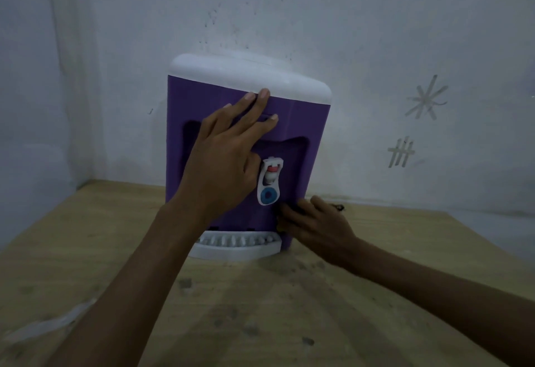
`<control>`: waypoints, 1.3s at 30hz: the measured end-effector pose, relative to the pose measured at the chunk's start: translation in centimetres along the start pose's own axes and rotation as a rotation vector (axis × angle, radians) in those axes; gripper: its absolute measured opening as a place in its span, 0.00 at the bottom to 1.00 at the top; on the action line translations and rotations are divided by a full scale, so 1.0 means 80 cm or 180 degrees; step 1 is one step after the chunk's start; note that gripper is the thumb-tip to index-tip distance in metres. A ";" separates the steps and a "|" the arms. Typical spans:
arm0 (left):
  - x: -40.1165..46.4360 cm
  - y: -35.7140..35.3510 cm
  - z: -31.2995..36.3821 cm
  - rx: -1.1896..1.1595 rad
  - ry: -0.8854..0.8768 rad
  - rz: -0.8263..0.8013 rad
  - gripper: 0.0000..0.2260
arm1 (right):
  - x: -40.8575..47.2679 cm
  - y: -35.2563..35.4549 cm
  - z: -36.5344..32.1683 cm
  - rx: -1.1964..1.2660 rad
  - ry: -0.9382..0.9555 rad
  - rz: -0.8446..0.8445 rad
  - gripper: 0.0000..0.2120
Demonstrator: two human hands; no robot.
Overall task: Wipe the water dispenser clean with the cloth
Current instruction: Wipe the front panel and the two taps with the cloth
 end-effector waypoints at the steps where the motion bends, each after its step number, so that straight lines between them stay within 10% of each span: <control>1: 0.000 0.000 0.000 0.0006 -0.0001 0.0002 0.27 | 0.006 0.009 0.016 -0.0007 -0.0048 0.0089 0.11; 10: 0.000 0.001 0.001 0.0120 -0.0007 0.0023 0.26 | 0.033 0.054 0.108 -0.0370 -0.0898 0.0684 0.09; 21: 0.001 0.000 -0.001 0.0116 0.0047 0.0013 0.27 | -0.001 -0.004 -0.002 0.0088 0.0132 0.0059 0.12; 28: 0.000 -0.002 -0.001 -0.0058 0.0050 0.0004 0.28 | 0.016 0.028 0.063 0.0083 -0.0694 0.0553 0.12; 39: 0.000 -0.001 -0.009 -0.0220 -0.0015 -0.0085 0.29 | -0.008 -0.010 -0.014 0.0264 0.0002 0.0146 0.14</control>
Point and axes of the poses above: each hand's wrist, its own x-axis towards the middle knuckle, its own y-axis out of the back of the hand, z = x × y, the point moved 8 cm from there along x, towards the middle knuckle, and after that the axes turned 3 degrees about -z, right-handed, at the moved point
